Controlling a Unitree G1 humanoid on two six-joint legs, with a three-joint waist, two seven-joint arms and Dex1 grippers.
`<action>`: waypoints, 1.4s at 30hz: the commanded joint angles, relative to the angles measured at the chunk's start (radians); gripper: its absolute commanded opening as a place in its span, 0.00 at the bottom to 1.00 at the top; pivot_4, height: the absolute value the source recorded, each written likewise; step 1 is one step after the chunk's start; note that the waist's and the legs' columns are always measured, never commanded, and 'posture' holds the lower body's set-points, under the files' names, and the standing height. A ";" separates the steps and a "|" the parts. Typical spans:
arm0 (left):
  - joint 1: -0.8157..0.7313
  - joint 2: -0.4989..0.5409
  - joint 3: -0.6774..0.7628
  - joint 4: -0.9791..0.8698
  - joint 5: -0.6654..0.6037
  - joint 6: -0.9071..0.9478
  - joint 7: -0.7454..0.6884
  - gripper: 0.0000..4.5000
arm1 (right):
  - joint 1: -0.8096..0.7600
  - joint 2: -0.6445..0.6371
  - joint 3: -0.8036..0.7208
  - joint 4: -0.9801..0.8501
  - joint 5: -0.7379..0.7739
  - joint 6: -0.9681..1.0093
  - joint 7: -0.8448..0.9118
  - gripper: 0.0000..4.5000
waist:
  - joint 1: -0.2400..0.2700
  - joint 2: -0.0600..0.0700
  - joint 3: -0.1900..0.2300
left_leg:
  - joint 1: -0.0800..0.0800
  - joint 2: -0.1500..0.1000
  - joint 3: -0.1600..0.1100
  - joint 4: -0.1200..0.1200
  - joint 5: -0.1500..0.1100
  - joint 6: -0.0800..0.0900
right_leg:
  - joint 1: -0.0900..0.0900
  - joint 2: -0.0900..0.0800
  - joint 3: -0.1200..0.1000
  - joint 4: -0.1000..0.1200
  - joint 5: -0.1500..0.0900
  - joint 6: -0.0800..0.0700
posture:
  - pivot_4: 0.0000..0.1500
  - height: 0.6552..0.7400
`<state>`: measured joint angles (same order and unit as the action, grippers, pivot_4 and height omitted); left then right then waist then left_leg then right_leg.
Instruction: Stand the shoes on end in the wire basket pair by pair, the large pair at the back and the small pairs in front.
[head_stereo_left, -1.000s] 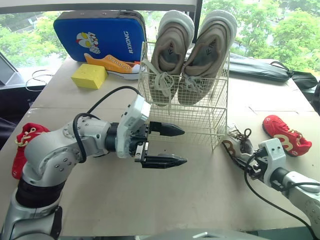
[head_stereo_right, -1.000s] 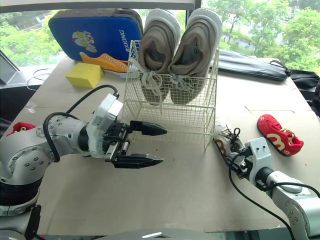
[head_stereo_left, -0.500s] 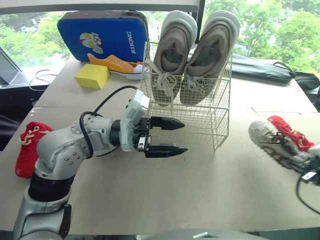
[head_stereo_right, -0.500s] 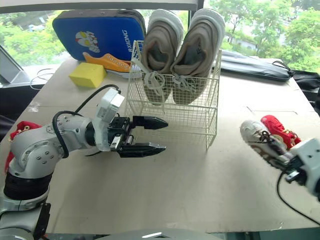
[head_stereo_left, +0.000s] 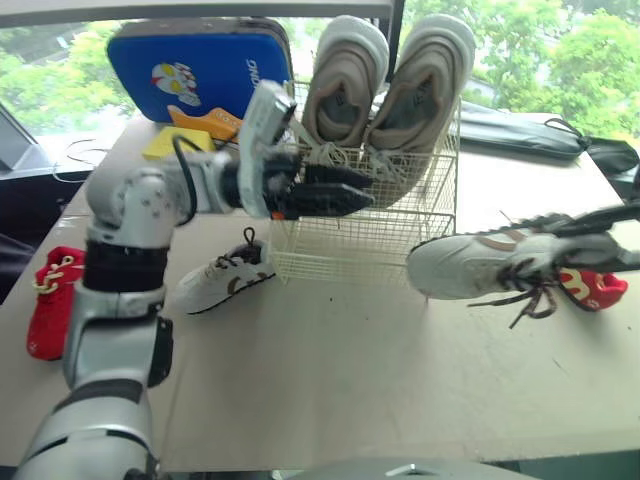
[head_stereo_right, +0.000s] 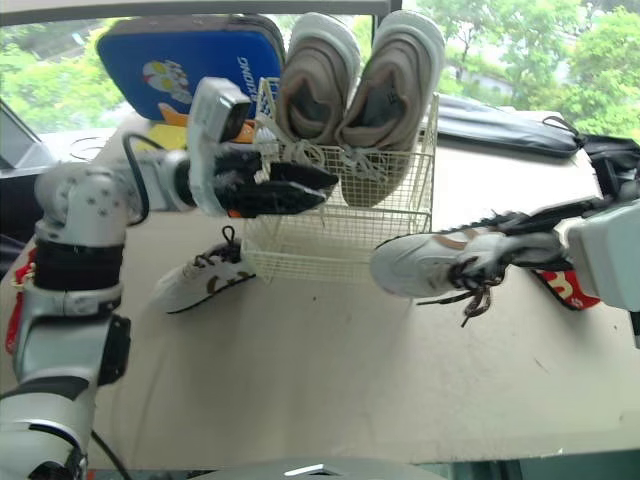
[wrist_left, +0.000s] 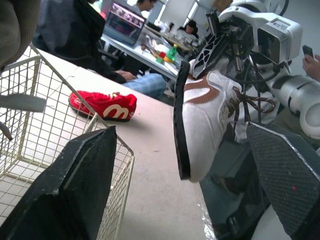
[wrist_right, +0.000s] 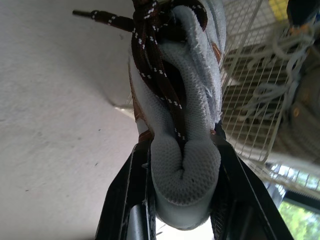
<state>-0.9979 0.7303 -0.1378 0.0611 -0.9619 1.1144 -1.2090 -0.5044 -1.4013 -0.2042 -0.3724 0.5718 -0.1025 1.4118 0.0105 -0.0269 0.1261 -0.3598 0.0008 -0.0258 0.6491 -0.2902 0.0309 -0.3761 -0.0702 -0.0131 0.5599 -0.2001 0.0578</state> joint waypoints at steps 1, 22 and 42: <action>-0.055 0.006 -0.105 -0.022 0.043 0.075 -0.095 1.00 | -0.336 0.193 0.253 0.154 -0.136 -0.063 0.119 0.12 | -0.013 0.000 0.001 | 0.000 -0.001 0.001 0.000 0.000 0.001 | 0.000 0.000 0.003 0.000 0.000 0.000 | 1.00 1.00; -0.106 -0.122 -0.081 -0.007 0.043 0.282 -0.062 0.23 | -0.598 0.408 0.445 0.214 -0.171 0.041 0.192 0.32 | 0.000 0.002 0.003 | 0.000 -0.009 -0.008 0.003 0.001 -0.001 | -0.001 -0.001 0.004 0.014 0.001 0.004 | 1.00 1.00; 0.379 -0.290 0.614 -0.304 -0.375 0.134 0.486 0.14 | 0.052 0.668 -0.040 -0.221 0.545 1.001 -0.724 0.66 | 0.006 -0.004 -0.003 | -0.001 -0.009 -0.012 0.002 0.001 -0.003 | -0.001 -0.016 0.001 0.014 0.001 0.000 | 1.00 1.00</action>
<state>-0.5988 0.4541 0.4374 -0.2094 -1.2333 1.2789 -0.7704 -0.4381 -0.7453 -0.2222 -0.5442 1.0157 0.8761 0.7715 0.0169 -0.0312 0.1234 -0.3608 -0.0081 -0.0382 0.6510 -0.2888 0.0282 -0.3771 -0.0862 -0.0121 0.5740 -0.1995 0.0578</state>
